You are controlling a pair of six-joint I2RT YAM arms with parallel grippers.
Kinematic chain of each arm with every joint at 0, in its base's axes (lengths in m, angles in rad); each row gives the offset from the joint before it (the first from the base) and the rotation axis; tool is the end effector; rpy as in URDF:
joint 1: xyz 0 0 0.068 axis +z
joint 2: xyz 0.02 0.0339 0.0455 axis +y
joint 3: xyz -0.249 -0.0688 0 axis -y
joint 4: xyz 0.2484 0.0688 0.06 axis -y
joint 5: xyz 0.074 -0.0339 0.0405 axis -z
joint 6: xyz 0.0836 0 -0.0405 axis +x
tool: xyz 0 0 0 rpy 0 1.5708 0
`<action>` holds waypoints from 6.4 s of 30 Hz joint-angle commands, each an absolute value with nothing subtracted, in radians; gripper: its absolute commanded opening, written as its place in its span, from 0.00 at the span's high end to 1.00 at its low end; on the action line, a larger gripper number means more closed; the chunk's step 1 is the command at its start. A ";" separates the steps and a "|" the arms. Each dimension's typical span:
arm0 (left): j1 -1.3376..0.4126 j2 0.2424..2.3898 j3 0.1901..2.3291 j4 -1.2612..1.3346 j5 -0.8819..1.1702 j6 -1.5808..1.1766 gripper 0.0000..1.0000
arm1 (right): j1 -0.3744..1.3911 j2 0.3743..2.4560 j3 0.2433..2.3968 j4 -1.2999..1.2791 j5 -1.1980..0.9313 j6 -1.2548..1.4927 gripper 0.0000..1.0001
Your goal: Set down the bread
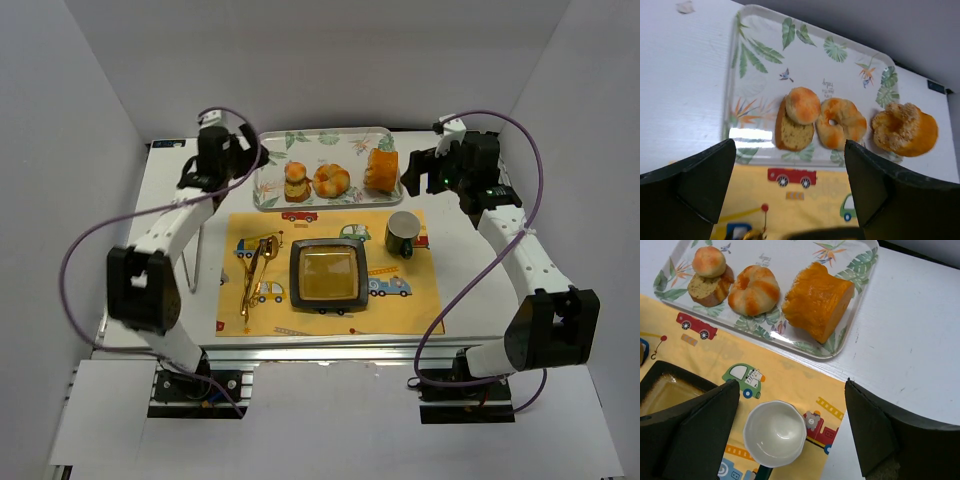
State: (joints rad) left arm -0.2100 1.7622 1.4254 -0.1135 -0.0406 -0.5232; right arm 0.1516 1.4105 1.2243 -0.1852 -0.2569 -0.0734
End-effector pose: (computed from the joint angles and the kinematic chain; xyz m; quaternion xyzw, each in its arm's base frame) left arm 0.4540 -0.0933 0.2639 -0.1427 0.8349 -0.1744 0.5021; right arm 0.3722 0.0784 0.3161 -0.1638 0.8054 0.1275 0.5552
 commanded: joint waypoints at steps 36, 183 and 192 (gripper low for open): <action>0.172 1.677 0.887 -0.282 -0.035 -0.063 0.45 | 0.170 1.411 1.172 -0.276 -0.957 -0.534 0.18; -0.478 1.341 1.448 -0.850 0.261 -0.472 1.00 | -0.169 1.374 1.180 0.008 -1.115 -0.183 0.18; -0.800 1.296 1.456 -1.078 -0.076 -0.498 1.00 | -0.169 1.393 1.198 0.014 -1.129 -0.164 0.18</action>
